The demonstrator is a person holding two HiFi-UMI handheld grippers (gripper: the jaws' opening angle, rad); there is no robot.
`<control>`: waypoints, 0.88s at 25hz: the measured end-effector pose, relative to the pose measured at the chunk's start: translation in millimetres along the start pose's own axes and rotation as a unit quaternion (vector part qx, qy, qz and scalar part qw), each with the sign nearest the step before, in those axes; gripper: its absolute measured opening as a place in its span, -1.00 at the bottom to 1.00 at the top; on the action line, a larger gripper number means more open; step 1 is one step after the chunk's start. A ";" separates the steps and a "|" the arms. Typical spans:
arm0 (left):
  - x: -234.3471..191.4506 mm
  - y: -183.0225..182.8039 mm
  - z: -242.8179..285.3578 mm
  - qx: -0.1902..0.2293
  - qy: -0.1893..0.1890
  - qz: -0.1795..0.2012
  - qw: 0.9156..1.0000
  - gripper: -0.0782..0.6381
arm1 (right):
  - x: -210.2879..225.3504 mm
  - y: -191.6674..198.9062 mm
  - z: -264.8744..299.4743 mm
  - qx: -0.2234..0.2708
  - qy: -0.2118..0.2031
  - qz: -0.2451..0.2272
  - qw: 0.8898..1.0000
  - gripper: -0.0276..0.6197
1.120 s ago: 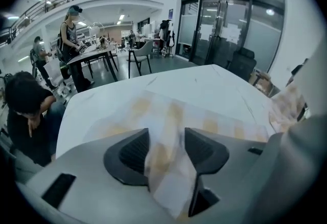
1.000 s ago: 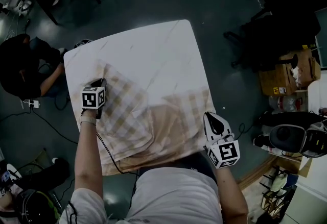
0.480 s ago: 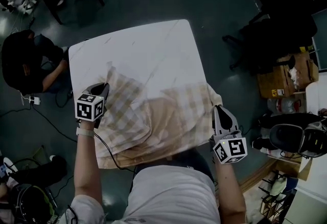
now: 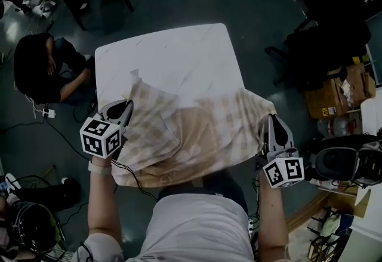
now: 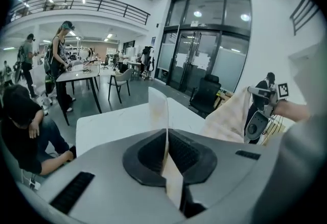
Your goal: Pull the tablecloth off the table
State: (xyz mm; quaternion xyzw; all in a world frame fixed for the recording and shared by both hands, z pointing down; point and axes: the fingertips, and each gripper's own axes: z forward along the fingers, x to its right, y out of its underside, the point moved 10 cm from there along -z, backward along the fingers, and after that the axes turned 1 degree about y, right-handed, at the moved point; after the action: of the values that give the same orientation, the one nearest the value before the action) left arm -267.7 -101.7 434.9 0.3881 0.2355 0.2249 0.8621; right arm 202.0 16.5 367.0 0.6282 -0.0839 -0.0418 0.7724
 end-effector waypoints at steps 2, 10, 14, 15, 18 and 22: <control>15.5 1.2 -19.4 0.004 -0.010 0.010 1.000 -0.74 | -3.6 -8.2 -8.6 0.020 -0.007 0.001 1.000 -0.84; 85.0 24.6 -100.0 0.040 -0.026 0.004 0.999 -0.74 | -21.1 -40.9 -63.1 0.093 -0.064 0.007 0.994 -0.84; 122.5 38.0 -155.3 0.069 -0.064 0.015 0.995 -0.74 | -32.0 -53.9 -100.0 0.126 -0.105 0.016 0.986 -0.84; 136.1 41.7 -168.6 0.077 -0.075 0.017 0.994 -0.74 | -32.0 -57.2 -111.4 0.133 -0.115 0.018 0.984 -0.84; 179.6 55.5 -204.3 0.103 -0.096 0.020 0.990 -0.74 | -31.0 -64.5 -149.6 0.151 -0.143 0.016 0.978 -0.84; 231.7 78.9 -242.4 0.115 -0.128 0.033 0.984 -0.74 | -30.9 -67.7 -195.0 0.167 -0.171 0.014 0.971 -0.84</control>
State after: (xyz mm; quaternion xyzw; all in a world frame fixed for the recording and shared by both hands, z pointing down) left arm -242.2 214.3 299.9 0.5178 0.1340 0.1733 0.8270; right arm 209.9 195.7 260.1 0.7308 -0.2299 -0.1231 0.6308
